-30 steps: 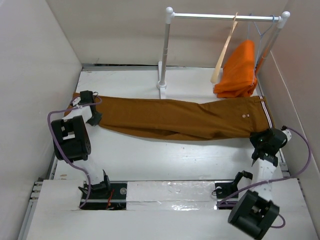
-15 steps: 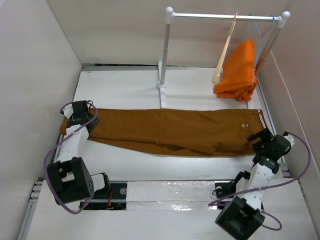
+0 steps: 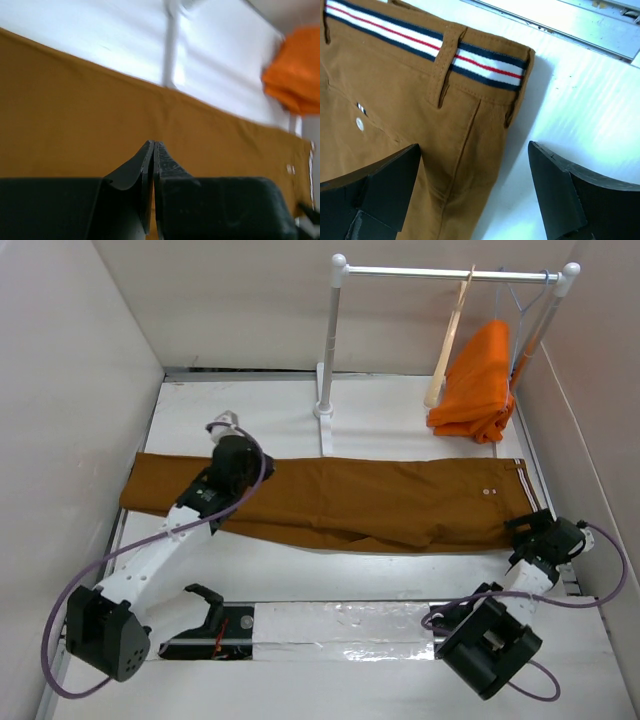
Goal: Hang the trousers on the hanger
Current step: Fold the trousers at the center of the board.
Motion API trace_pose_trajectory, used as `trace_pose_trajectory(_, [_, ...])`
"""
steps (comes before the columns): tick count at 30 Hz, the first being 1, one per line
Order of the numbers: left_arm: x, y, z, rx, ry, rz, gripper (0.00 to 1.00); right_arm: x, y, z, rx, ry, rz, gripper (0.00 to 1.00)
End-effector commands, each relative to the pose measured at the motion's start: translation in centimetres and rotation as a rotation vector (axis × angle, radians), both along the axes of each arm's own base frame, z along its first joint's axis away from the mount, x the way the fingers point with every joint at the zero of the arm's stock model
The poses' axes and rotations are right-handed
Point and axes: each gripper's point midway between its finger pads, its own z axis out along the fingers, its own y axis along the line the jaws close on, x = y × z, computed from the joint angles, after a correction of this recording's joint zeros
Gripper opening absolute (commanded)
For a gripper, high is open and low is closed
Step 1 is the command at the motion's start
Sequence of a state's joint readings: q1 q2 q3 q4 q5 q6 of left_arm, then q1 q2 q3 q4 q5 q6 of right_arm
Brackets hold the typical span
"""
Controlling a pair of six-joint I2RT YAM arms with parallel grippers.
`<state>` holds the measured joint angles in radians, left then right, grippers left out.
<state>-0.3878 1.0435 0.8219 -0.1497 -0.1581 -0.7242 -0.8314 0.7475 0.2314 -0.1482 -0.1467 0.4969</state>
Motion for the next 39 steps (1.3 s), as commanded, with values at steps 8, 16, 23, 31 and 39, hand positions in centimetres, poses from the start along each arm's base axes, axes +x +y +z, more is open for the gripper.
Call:
trace_pose_trajectory(8, [-3.8,-11.9,-5.4,0.131,-0.019,-0.188,0.00,3.6,-2.9,2.5,-0.102,-0.153,0.006,0.01])
trace_pose_trajectory(16, [-4.2,-12.1,-11.0,0.243,0.047,-0.159,0.00,6.1,9.1,11.2,-0.374,-0.344,0.595,0.00])
trace_pose_trajectory(23, [-6.0,-10.0,-13.9,0.268,0.086,-0.145,0.00,5.2,20.4,13.9,-0.348,-0.402,1.078,0.00])
trace_pose_trajectory(31, [-8.3,-7.7,-17.9,0.265,0.170,-0.110,0.00,2.9,32.1,21.3,-0.310,-0.565,1.341,0.00])
trace_pose_trajectory(39, [-10.6,-5.7,-19.7,0.225,0.205,-0.087,0.00,1.8,41.4,29.2,-0.308,-0.702,1.455,0.00])
